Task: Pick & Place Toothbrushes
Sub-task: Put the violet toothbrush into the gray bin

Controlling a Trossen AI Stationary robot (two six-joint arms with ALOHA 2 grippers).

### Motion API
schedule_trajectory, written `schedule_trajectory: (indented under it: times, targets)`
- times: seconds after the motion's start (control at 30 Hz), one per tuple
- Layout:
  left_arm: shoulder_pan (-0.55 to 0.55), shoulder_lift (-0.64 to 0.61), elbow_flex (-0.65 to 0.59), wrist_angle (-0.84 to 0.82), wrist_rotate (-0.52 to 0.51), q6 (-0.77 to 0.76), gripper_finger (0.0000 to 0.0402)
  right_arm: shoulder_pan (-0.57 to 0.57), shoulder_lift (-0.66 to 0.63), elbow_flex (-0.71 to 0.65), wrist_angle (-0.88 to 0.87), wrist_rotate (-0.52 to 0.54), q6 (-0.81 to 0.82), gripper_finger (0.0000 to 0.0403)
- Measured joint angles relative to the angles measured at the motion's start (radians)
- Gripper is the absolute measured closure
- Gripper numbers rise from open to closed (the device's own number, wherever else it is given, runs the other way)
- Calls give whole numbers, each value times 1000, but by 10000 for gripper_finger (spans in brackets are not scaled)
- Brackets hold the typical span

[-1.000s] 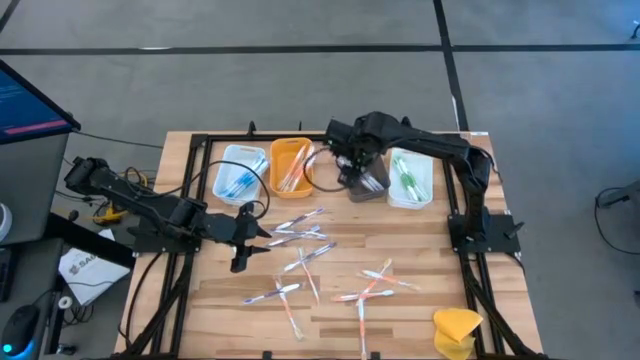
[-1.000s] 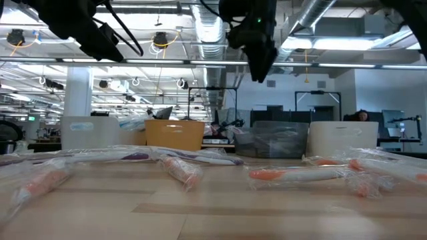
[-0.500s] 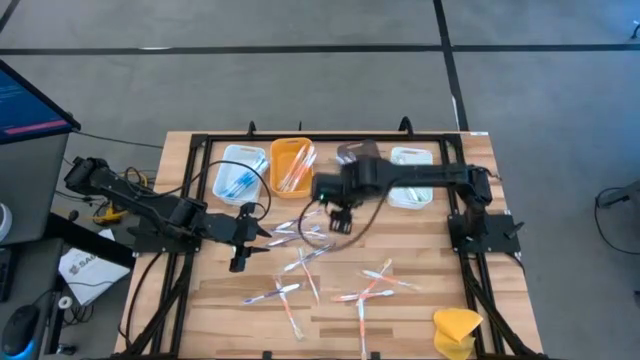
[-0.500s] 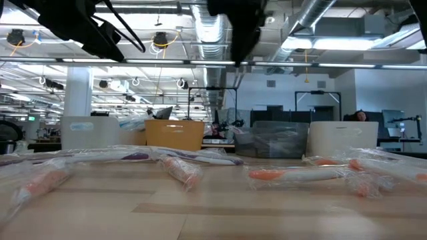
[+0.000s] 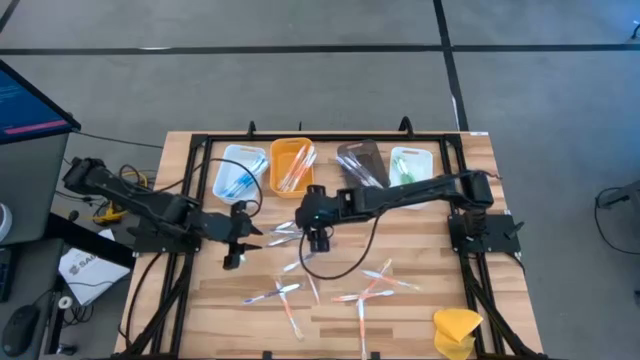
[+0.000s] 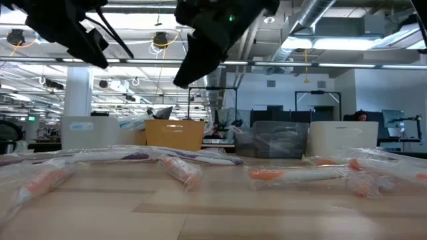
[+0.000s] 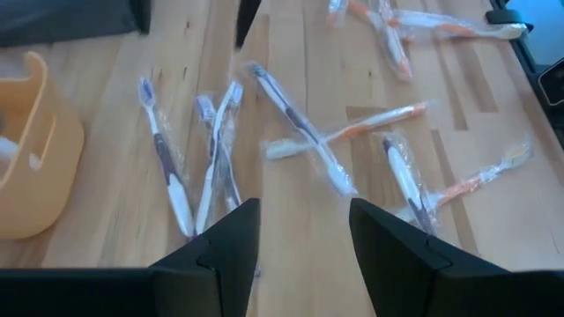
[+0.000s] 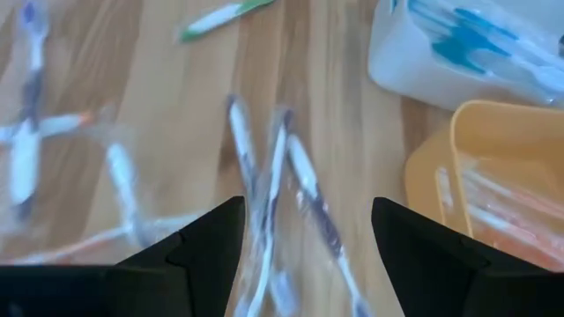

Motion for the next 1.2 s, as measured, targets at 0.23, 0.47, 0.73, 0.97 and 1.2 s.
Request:
schedule_trajectory:
  times: [0.23,0.47,0.73,0.97,1.2]
  targets:
    - [0,-22,0,-2,-3,-1,229,-44,0,-138,149,-42,40,159]
    - [0,-22,0,-6,-3,-2,229,-23,1,-210,107,-48,108,159]
    - [0,-22,0,-6,-3,-3,229,8,1,-222,67,-48,190,159]
    - [0,-22,0,-4,-7,-3,229,16,39,-218,61,-45,215,159]
    - [0,-21,0,-5,-11,-3,229,-13,139,-206,71,-51,222,159]
